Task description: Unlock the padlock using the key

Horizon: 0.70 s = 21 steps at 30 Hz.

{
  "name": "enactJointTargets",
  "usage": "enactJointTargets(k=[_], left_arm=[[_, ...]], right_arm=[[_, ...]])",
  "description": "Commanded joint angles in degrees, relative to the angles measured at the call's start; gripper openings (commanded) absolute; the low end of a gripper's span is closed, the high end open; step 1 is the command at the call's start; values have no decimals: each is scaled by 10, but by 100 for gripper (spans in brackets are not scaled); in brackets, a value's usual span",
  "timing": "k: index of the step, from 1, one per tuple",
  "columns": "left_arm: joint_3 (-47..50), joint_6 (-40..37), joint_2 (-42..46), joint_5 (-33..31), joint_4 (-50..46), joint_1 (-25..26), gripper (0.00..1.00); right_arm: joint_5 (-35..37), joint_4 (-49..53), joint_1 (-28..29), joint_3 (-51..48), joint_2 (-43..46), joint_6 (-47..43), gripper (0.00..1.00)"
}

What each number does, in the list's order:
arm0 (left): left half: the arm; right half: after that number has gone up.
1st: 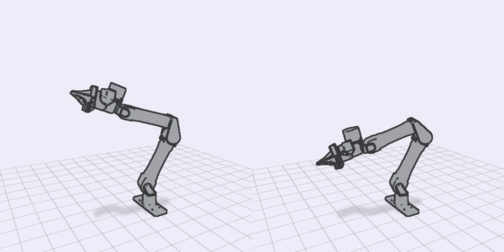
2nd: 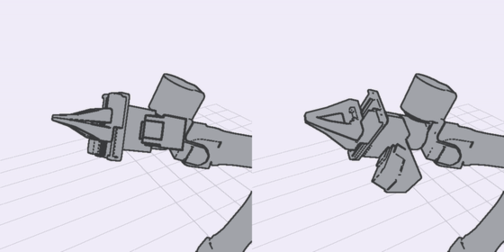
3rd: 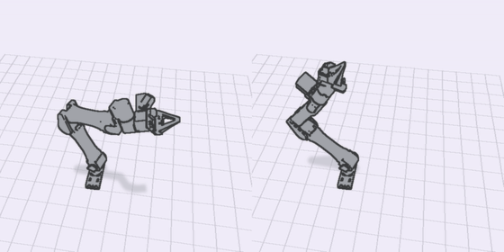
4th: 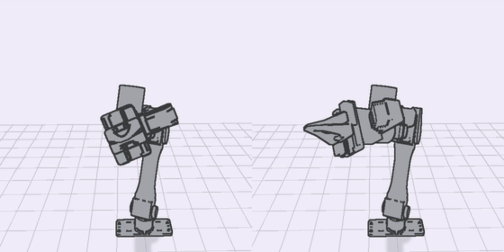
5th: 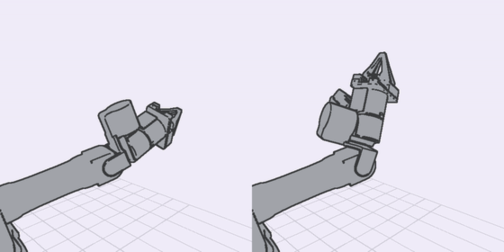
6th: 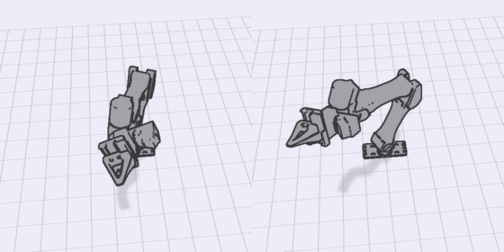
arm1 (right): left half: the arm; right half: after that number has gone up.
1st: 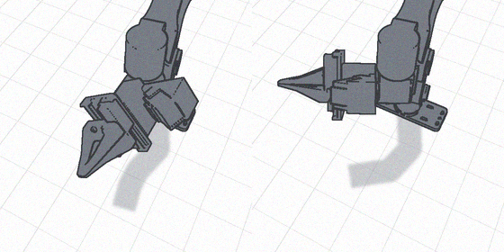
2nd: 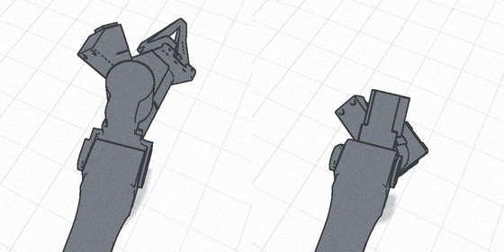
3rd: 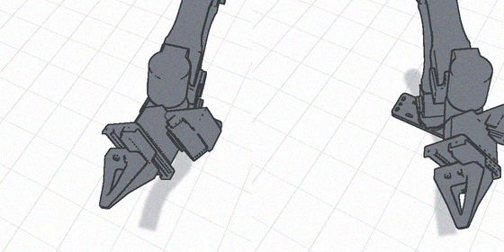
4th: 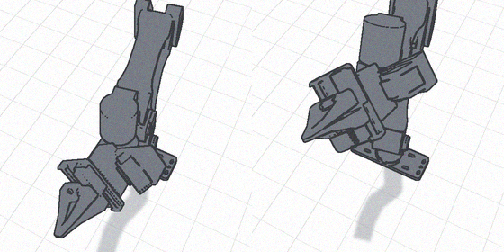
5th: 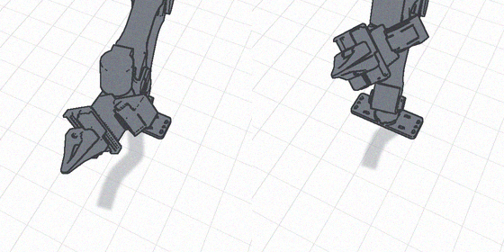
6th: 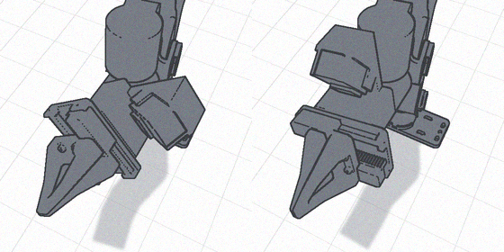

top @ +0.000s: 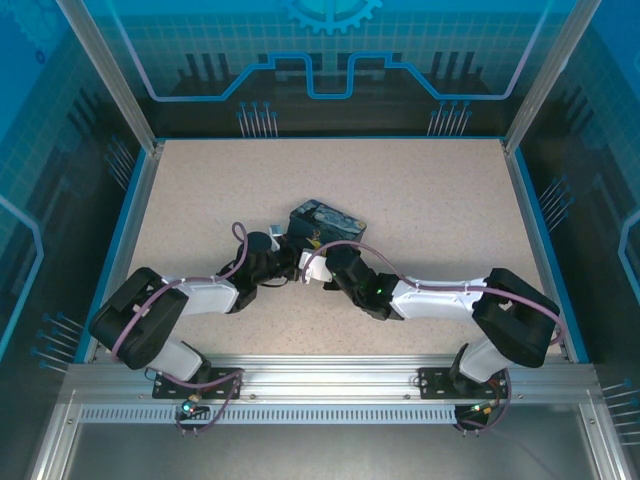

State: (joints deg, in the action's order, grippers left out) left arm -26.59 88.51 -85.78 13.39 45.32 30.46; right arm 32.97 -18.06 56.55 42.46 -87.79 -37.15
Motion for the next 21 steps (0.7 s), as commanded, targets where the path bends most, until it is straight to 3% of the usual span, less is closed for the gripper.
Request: enactJointTargets(k=[1, 9, 21], left_arm=[[-13, 3, 1, 11, 31, -3, 0], [-15, 3, -1, 13, 34, -3, 0], [-11, 6, -10, 8, 46, -2, 0]], right_arm=[[1, -8, -5, 9, -5, 14, 17], [-10, -1, -10, 12, 1, 77, 6], [-94, 20, -20, 32, 2, 381, 0]])
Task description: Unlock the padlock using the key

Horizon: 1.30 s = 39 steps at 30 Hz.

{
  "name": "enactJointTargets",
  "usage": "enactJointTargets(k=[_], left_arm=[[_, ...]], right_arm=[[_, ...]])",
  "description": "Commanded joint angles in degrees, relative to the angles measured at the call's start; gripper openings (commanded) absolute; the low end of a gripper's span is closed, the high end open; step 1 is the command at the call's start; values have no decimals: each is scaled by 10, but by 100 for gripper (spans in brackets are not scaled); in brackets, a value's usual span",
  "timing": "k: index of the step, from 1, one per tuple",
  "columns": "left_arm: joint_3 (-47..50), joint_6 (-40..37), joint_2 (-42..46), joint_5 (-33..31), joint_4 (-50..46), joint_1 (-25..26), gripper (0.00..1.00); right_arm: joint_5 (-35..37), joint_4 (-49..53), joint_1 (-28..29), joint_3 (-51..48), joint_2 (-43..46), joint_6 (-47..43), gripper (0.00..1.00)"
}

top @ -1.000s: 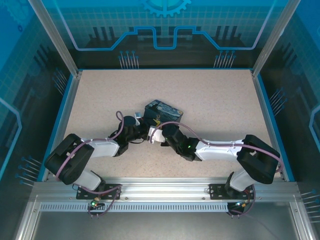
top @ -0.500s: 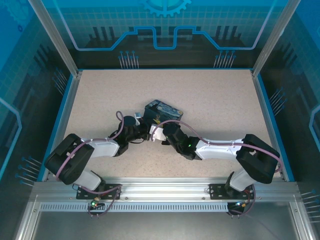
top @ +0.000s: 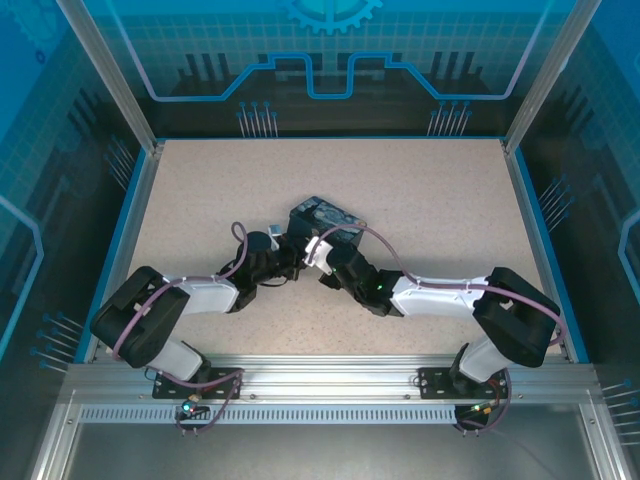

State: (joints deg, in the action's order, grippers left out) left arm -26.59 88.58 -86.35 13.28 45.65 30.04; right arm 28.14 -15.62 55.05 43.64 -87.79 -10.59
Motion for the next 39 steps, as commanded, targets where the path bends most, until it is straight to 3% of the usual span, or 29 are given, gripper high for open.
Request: enactJointTargets(k=[1, 7, 13, 16, 20, 25, 31, 39], left_arm=[[-11, 5, -6, 8, 44, 1, 0], [-7, -12, -11, 2, 32, 1, 0], [12, -42, -33, -8, 15, 1, 0], [19, -66, -46, -13, -8, 2, 0], [13, -111, -55, -20, -59, 1, 0], [-15, -207, -38, -45, -193, 0, 0], [-88, -356, -24, -101, -379, 0, 0], [-173, -466, -88, -143, -481, 10, 1]], right_arm=[[-54, -5, -5, 20, 1, 137, 0], [-62, -2, -2, 1, 7, 159, 9], [-130, 65, -35, -34, 76, 149, 38], [-161, 108, -66, -42, 119, 166, 46], [-133, 174, -103, -32, 150, 198, 48], [-113, 195, -135, -39, 162, 229, 49], [-92, 204, -141, -45, 157, 246, 49], [-65, 202, -141, -56, 158, 261, 50]])
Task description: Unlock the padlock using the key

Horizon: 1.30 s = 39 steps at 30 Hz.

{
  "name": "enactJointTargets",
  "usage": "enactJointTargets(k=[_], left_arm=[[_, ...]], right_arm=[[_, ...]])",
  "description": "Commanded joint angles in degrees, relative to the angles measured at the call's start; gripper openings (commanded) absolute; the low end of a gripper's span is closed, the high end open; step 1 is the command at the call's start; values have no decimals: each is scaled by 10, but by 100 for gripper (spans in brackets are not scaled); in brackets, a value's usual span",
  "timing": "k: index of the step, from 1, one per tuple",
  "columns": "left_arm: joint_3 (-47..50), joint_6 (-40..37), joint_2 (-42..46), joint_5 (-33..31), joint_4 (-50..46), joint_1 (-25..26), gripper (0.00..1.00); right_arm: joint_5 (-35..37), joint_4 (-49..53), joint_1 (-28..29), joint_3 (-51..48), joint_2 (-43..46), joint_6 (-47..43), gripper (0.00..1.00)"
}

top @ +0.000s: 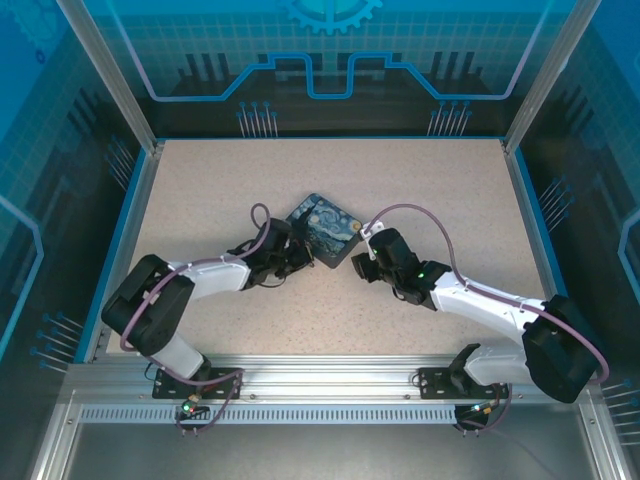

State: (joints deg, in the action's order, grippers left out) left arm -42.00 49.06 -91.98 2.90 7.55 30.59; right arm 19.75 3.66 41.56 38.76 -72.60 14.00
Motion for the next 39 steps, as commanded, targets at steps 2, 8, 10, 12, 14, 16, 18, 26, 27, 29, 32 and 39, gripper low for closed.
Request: enactJointTargets(k=[2, 8, 10, 12, 14, 16, 18, 26, 27, 29, 32, 39], left_arm=[[-40, -90, -49, -50, -116, 9, 3], [-96, -144, -83, -104, -165, 26, 4], [-107, -156, -90, -126, -175, 32, 10], [-113, -164, -97, -140, -179, 38, 14], [-120, -173, -102, -154, -180, 45, 18], [-130, -184, -105, -170, -184, 56, 22], [-138, -196, -107, -178, -183, 67, 25], [-89, -211, -29, -139, -101, 81, 41], [-81, -211, -12, -137, -99, 81, 43], [-71, -217, 20, -129, -100, 80, 49], [-61, -227, 74, -118, -113, 72, 59], [-67, -216, 151, 22, -138, -72, 77]], right_arm=[[25, 11, -6, -9, 7, 19, 50], [36, 10, -6, -23, 21, 30, 50], [40, 10, -7, -27, 26, 33, 50], [44, 13, -7, -31, 32, 35, 50], [50, 15, -6, -35, 36, 37, 50], [54, 17, -7, -37, 39, 38, 51], [57, 20, -7, -39, 42, 38, 51], [44, 22, -13, -36, 41, 37, 52], [33, 22, -14, -32, 38, 36, 55], [-3, 18, -22, -25, 30, 39, 61], [-90, -2, -46, -10, 9, 67, 72], [-219, -83, -102, 32, -80, 186, 100]])
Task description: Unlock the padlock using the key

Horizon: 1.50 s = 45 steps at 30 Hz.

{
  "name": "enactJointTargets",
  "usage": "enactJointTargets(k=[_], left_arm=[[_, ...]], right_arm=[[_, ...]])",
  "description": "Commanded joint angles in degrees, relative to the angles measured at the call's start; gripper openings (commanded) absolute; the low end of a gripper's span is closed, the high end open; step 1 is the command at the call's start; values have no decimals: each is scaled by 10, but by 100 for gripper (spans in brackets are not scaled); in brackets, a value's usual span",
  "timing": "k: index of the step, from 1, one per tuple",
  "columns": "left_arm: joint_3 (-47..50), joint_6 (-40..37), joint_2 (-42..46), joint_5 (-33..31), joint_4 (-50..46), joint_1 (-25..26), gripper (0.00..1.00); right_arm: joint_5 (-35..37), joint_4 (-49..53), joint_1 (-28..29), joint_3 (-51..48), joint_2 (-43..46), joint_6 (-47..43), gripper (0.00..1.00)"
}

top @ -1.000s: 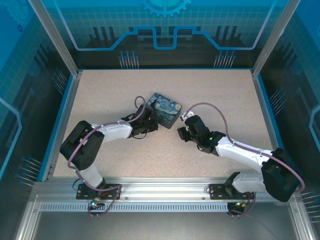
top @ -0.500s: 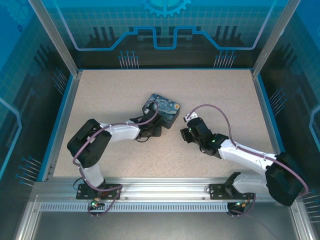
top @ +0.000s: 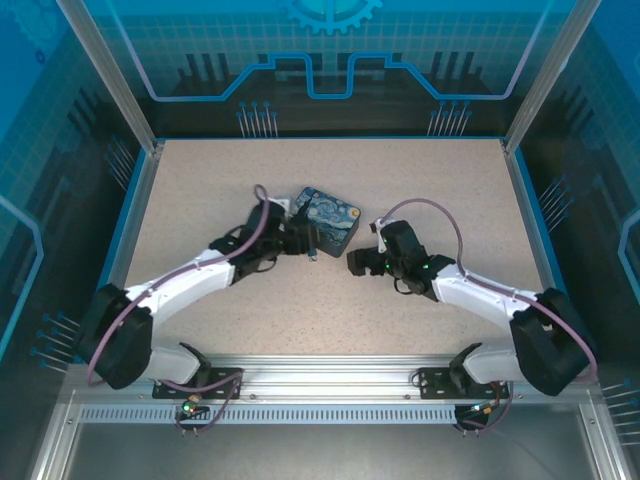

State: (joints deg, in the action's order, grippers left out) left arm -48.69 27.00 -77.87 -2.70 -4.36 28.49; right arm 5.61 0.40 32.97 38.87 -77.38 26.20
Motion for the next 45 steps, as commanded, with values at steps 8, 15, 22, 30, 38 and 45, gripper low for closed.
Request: enactJointTargets(k=[8, 15, 22, 30, 38, 45], left_arm=[[20, 43, 19, 131, 24, -142, 79], [9, 78, -47, 230, 66, -207, 79], [14, 87, -59, 230, 91, -215, 78], [4, 62, -46, 218, 64, -218, 77], [-25, 80, -49, 252, 71, -218, 72], [-86, 118, -109, 355, 97, -217, 63]], right_arm=[[-134, -87, -50, 155, -193, 108, 100], [-216, -106, -89, 274, -320, 116, 100], [-345, -135, -95, 429, -447, 78, 99], [-105, 17, -112, 421, -345, -27, 100], [113, 167, 23, 311, -183, -92, 99], [280, 141, 204, 264, -239, -79, 90]])
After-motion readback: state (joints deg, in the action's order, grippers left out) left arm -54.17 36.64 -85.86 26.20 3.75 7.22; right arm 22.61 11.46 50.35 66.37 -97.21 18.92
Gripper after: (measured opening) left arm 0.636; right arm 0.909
